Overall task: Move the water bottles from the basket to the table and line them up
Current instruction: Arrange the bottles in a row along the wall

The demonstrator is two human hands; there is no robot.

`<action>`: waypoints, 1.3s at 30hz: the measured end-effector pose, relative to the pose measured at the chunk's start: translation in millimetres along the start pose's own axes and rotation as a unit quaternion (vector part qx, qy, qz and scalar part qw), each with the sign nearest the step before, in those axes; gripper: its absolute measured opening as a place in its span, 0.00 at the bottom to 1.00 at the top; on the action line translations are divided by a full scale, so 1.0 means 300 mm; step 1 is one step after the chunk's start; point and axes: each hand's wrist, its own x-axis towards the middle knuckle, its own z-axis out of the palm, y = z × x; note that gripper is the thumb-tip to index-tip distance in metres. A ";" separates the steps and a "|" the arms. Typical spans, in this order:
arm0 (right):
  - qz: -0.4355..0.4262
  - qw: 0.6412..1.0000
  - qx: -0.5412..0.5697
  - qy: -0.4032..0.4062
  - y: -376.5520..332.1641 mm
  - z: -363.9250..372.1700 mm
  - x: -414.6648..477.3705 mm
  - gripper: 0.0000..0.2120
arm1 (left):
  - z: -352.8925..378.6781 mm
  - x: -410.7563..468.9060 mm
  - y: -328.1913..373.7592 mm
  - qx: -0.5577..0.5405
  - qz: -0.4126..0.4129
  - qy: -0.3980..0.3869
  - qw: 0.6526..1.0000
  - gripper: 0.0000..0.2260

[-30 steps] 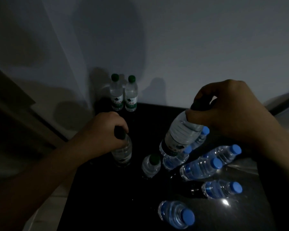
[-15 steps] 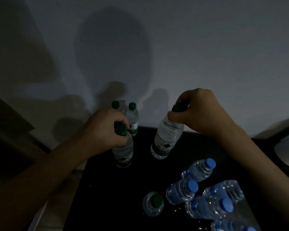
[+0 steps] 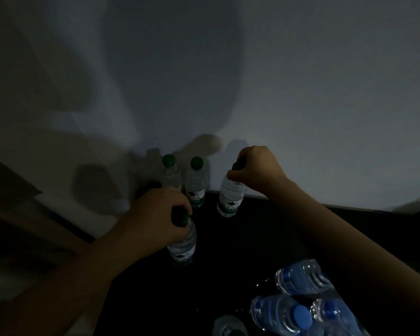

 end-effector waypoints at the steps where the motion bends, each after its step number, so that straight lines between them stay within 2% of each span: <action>1: 0.002 1.000 -0.001 -0.005 0.005 0.016 0.020 0.16 | 0.007 0.005 -0.010 -0.003 0.001 0.000 1.000 0.09; 11: 0.010 0.999 0.001 -0.034 0.017 0.128 0.130 0.19 | 0.054 0.042 -0.082 -0.027 -0.016 -0.021 0.999 0.13; 33: 0.042 0.997 -0.023 -0.064 0.005 0.179 0.159 0.19 | 0.069 0.038 -0.134 -0.029 -0.020 -0.012 0.999 0.15; 39: 0.031 0.997 -0.017 -0.070 0.025 0.139 0.107 0.22 | 0.065 0.052 -0.097 -0.024 -0.003 -0.006 1.000 0.11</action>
